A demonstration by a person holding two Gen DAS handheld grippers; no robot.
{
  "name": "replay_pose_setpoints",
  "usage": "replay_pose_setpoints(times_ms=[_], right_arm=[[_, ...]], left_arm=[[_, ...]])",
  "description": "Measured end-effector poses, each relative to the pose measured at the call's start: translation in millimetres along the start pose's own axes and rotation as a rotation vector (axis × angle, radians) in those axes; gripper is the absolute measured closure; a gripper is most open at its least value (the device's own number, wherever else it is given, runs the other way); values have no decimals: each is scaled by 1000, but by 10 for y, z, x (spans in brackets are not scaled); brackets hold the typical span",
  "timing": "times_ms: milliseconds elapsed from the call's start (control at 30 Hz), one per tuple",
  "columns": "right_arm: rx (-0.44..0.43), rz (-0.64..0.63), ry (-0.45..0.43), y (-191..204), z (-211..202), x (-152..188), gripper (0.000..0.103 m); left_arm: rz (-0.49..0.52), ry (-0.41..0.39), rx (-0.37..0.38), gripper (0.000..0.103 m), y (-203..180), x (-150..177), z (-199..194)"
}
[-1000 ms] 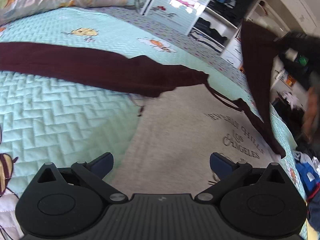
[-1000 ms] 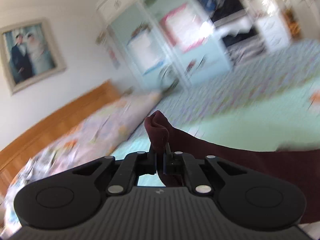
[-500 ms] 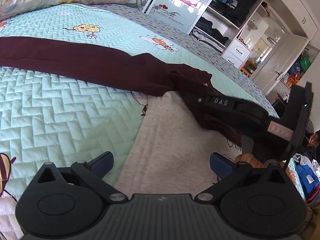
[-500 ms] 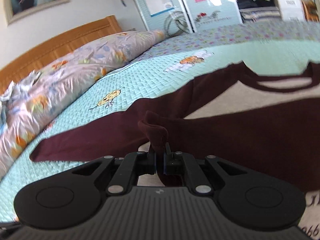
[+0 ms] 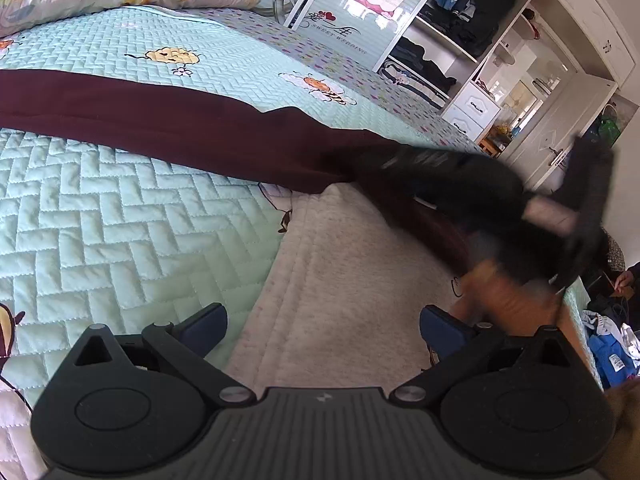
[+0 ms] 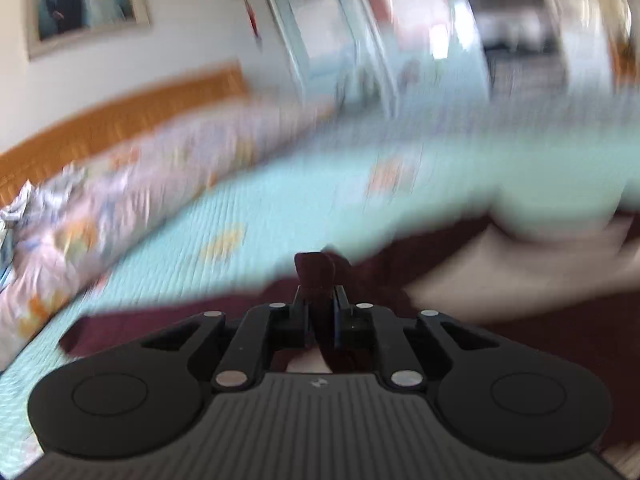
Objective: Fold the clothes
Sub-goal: 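Carry the maroon garment over the grey sweatshirt and drop it with the right gripper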
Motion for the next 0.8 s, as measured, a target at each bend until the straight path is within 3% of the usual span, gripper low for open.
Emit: replay_pose_setpoints(times_ms=[33,67,200,333,433,600,733,800], right_arm=[[-24,56,38,-53,78,97,64],[-52,105,61,-99,119,155,54],[-159,239,58,-200,-72,40,47],[-180,325,-84,-513,-777,-192,44],[5,296,-196,-1004,-1408,-253,43],[339,61,-230,-1696,-2150,-197,43],[579,-280,-185,-1824,-2149,-120,43],[677,-467,-166,-1805,-2058,-88,36]], left_arm=[[-3,-3,1,1,5,-2,-4],[-4,-5,1,1,9,-3,-5],[-2,-10,1,1,32,-10,6],[-3,-19,3,1,33,-17,15],[-3,-33,14,1,5,-22,12],[19,-68,13,1,-105,-51,-26],[34,-79,-7,1,-165,-48,-39],[39,-77,-17,1,-184,-44,-36]])
Point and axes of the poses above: each gripper's, at about its wrist camera, not at the fingertips, and z roughly the way its jaws point, y to its left, x to its underside, the point moved 7 cm from there along z, roughly the way its jaws point, and after that the axes turned 15 degrees about z, right-handed, at the moved point
